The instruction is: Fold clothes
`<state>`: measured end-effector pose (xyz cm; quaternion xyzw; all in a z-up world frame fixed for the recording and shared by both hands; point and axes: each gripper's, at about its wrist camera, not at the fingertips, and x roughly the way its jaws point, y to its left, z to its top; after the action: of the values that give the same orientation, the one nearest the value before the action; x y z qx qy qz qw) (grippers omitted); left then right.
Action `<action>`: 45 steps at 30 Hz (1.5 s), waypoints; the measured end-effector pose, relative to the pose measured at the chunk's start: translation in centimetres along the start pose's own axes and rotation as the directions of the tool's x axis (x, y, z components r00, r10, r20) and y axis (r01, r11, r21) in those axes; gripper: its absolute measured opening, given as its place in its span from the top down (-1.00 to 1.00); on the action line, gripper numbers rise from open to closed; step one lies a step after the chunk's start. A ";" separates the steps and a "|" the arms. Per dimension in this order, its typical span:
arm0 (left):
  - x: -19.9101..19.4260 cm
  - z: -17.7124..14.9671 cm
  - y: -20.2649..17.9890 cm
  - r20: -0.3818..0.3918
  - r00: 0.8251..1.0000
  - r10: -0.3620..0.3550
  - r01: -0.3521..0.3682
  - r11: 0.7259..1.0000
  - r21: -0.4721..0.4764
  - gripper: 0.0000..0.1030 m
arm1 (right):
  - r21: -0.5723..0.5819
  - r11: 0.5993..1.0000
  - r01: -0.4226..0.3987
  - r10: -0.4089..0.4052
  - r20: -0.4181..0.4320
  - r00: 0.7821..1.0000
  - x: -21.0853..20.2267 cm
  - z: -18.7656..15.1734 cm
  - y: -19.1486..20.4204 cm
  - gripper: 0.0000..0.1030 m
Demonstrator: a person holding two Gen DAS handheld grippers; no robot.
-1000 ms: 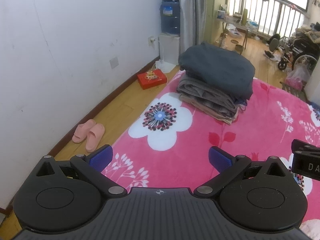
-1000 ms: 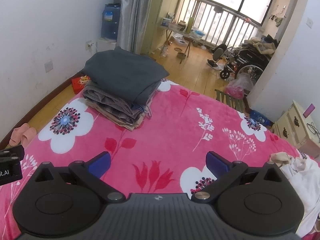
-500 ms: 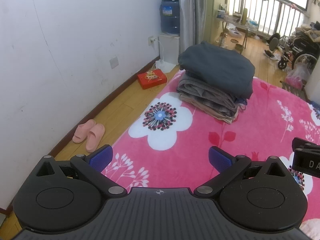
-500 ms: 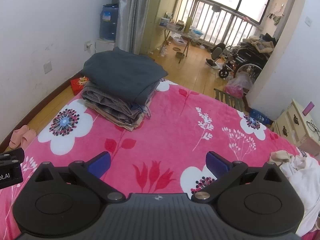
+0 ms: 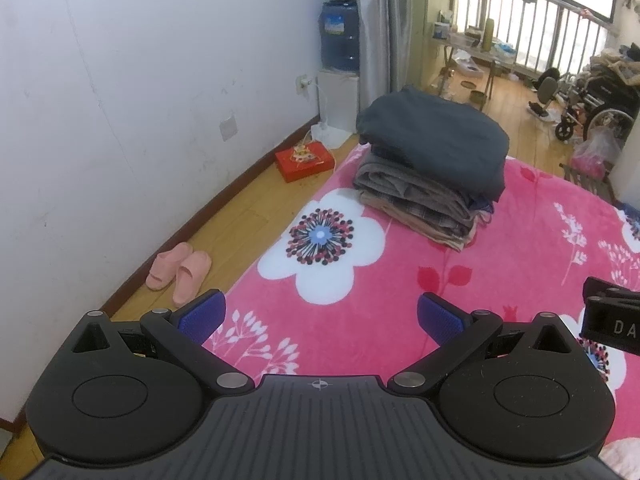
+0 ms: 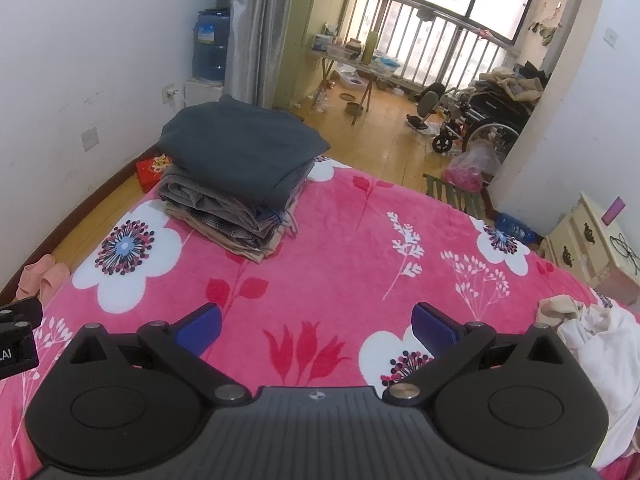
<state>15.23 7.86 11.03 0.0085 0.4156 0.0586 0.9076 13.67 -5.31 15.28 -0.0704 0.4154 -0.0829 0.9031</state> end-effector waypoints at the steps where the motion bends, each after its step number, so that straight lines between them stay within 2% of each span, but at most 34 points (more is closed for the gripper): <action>1: 0.0 0.0 0.0 0.002 1.000 0.000 0.000 1.000 0.001 -1.00 | 0.000 1.000 0.000 0.000 0.001 1.000 0.0 0.0 0.0 -1.00; 45: 0.3 0.4 -0.2 0.001 1.000 0.010 -0.010 1.000 0.007 -1.00 | 0.027 1.000 0.004 -0.004 -0.014 1.000 0.4 0.1 -0.2 -1.00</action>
<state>15.73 7.76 11.07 0.0137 0.4155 0.0616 0.9074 14.00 -5.62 15.05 -0.0584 0.4202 -0.0909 0.9010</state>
